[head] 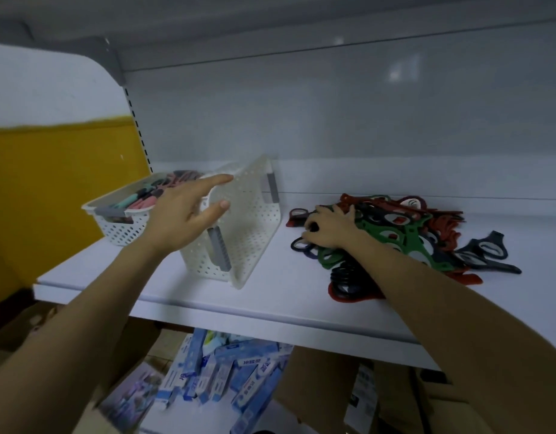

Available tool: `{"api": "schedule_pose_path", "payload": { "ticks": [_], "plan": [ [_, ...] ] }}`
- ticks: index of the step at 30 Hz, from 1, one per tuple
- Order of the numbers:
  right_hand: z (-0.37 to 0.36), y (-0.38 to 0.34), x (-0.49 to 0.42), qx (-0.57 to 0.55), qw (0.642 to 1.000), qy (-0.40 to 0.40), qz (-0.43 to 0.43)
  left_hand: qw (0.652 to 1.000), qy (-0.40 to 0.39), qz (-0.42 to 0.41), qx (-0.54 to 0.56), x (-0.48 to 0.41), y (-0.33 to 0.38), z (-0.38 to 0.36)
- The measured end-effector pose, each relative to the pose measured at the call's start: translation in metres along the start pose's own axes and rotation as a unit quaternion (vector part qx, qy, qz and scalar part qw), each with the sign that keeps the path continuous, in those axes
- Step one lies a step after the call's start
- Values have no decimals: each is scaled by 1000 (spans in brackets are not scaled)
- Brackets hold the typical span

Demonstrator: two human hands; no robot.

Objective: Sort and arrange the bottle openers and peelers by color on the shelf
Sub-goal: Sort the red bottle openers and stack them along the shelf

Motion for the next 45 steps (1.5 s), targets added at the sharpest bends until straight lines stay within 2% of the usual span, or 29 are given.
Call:
{"api": "schedule_pose_path", "payload": {
  "ticks": [3, 6, 9, 10, 12, 14, 15, 17, 19, 20, 23, 26, 28, 30, 32, 34, 38, 42, 45],
  "plan": [
    [11, -13, -3, -38, 997, 62, 32, 996, 33, 39, 77, -2, -19, 13],
    [19, -32, 5, -148, 983, 66, 86, 964, 119, 139, 195, 6, -58, 30],
    [32, -55, 27, -367, 919, 26, 140, 919, 117, 217, 309, 27, -86, 5],
    [33, -61, 31, -414, 898, 15, 151, 920, 112, 234, 293, 34, -95, -5],
    [36, -71, 34, -464, 869, 29, 170, 943, 161, 233, 177, 39, -96, -5],
    [30, -74, 30, -484, 859, 45, 162, 956, 227, 179, 43, 36, -70, 10],
    [27, -76, 29, -488, 858, 38, 157, 967, 224, 122, 2, 30, -49, 12],
    [25, -79, 33, -477, 867, 16, 146, 989, 118, 2, -87, 21, -17, -11],
    [27, -77, 39, -448, 882, -5, 147, 986, -12, -25, -166, 25, -17, -46],
    [29, -74, 42, -411, 898, -9, 158, 981, -43, -16, -190, 28, -26, -54],
    [40, -44, 58, -262, 951, 29, 160, 976, -35, 48, -211, 25, -56, -45],
    [50, 13, 83, -252, 959, 80, 107, 966, -22, 106, -233, 24, -66, -39],
    [55, 61, 106, -283, 951, 112, 51, 978, 4, 48, -204, 24, -35, -52],
    [52, 114, 128, -298, 943, 145, -30, 989, -4, -58, -137, 25, 14, -81],
    [36, 156, 149, -271, 945, 145, -107, 987, -78, -127, -67, 25, 65, -122],
    [8, 186, 168, -255, 946, 113, -166, 974, -155, -167, -18, 25, 117, -164],
    [-30, 216, 196, -218, 950, 70, -212, 939, -301, -167, -12, 28, 186, -241],
    [-29, 235, 195, -214, 954, 62, -200, 929, -341, -133, -46, 26, 211, -285],
    [-37, 256, 175, -179, 964, -7, -195, 928, -346, -99, -92, 20, 203, -301]
  ]
}}
Point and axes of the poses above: each hand's wrist, its own x-axis away from the middle knuckle, its own z-axis out of the back of the hand, y = z × x, the point moved 8 cm from there along -x, towards the middle knuckle, and after that the axes turned 12 degrees about x, right-handed, at the moved point
